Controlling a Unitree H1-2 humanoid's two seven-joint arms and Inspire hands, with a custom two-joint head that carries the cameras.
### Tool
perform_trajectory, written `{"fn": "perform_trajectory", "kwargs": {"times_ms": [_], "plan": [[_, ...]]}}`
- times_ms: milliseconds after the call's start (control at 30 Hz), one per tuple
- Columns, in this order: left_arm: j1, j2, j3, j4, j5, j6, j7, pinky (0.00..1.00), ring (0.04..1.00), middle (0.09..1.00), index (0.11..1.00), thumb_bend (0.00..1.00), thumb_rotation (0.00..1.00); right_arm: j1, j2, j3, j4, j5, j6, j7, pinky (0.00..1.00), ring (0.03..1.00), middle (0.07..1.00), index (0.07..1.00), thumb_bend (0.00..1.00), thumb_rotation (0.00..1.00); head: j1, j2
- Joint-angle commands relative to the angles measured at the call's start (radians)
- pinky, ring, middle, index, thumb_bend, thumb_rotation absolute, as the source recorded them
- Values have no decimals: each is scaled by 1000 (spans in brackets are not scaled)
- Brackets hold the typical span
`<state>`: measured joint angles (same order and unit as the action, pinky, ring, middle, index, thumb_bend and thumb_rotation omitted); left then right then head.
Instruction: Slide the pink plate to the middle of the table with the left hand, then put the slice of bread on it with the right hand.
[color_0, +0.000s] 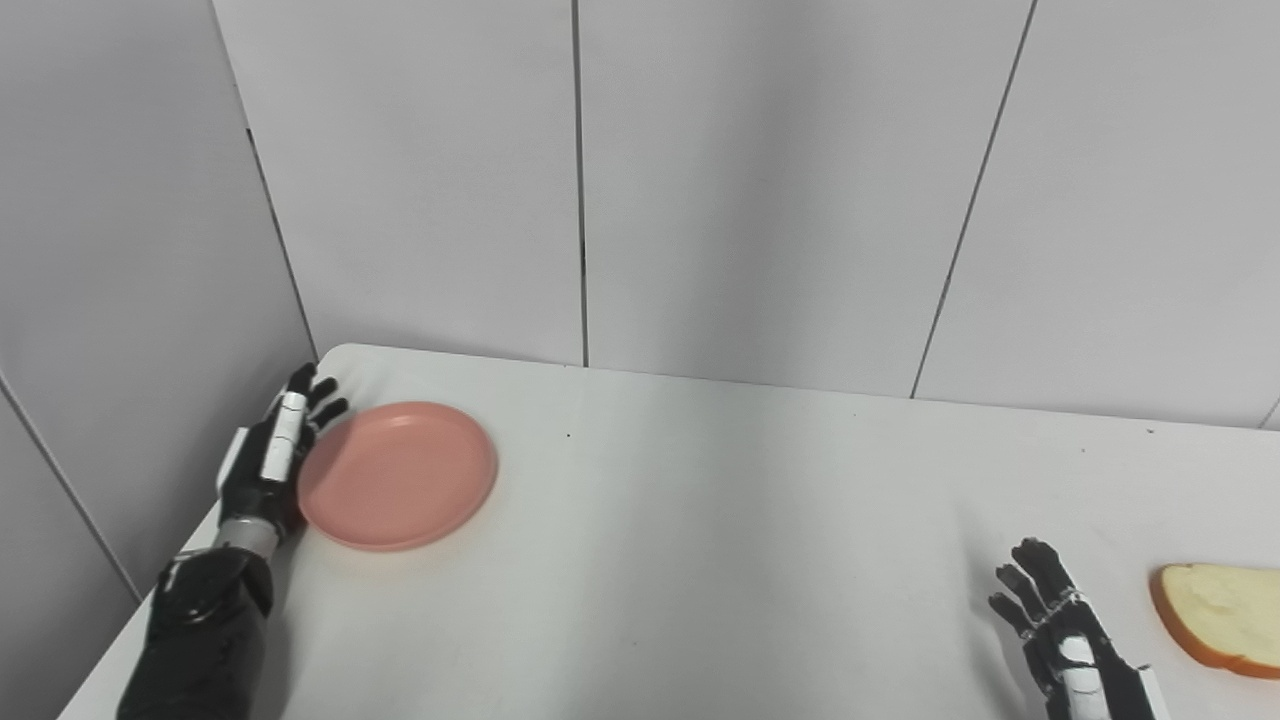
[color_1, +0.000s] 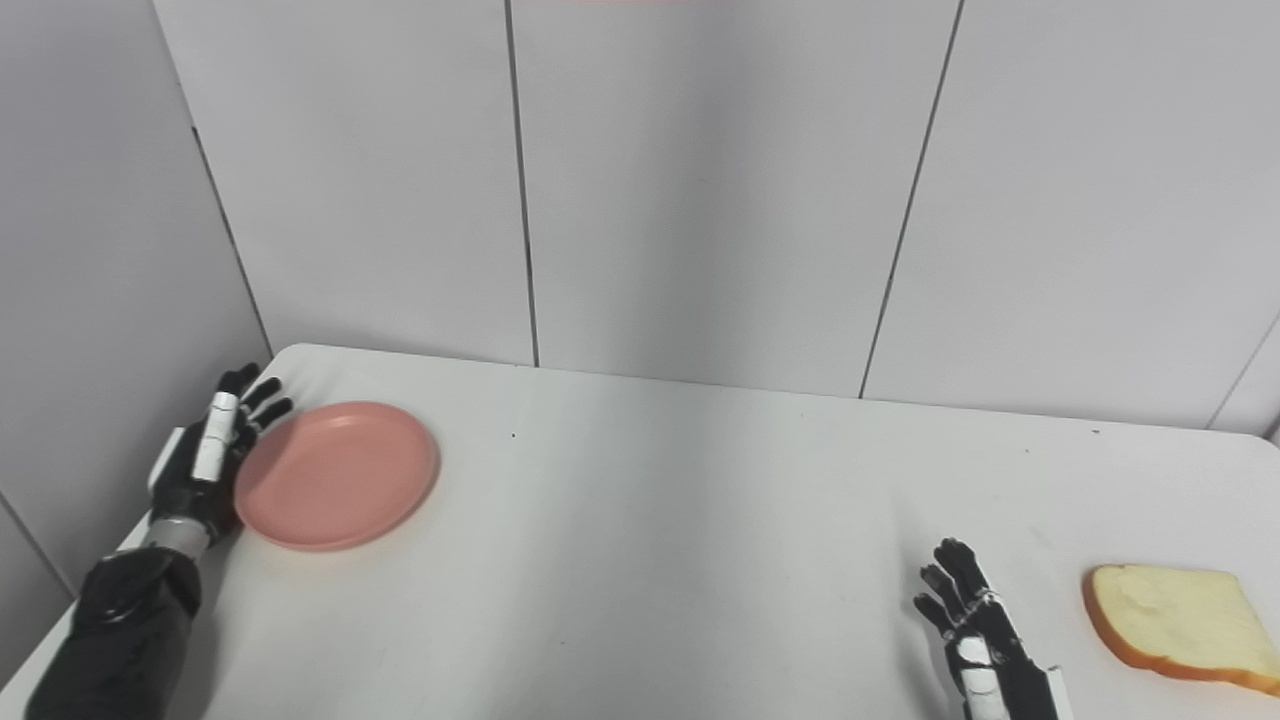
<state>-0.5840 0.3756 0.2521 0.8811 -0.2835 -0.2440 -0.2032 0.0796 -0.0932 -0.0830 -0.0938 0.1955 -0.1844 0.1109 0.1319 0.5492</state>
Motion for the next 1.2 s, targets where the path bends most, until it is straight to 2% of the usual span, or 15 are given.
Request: {"fn": "perform_trajectory", "kwargs": {"times_ms": [0,233,467,767,1000,1167], "plan": [[-37,14,-3,-43,-1,-4,-17,766,899,935,939,952,833,119,31,13,82,4,25,-1,893,912,930,895,820,879,-2,1],[-36,-15,-19,-59,7,1,-23,768,896,925,948,940,823,121,34,16,77,4,29,-6,895,914,933,895,836,874,-7,2],[-13,-56,-41,-124,9,16,-26,761,907,936,971,929,842,124,32,20,68,9,39,-4,905,921,938,900,828,878,-17,3],[18,-130,-93,-198,38,65,-4,787,914,955,980,921,873,128,39,26,59,0,39,-12,906,920,937,896,815,879,-29,8],[25,-172,-116,-218,64,75,11,787,908,943,973,914,857,128,45,33,50,-10,45,-18,907,918,934,894,827,879,-44,10],[36,-210,-126,-258,80,110,44,809,912,935,961,902,840,130,48,34,40,-15,49,-19,905,917,932,896,821,885,-53,14]]}}
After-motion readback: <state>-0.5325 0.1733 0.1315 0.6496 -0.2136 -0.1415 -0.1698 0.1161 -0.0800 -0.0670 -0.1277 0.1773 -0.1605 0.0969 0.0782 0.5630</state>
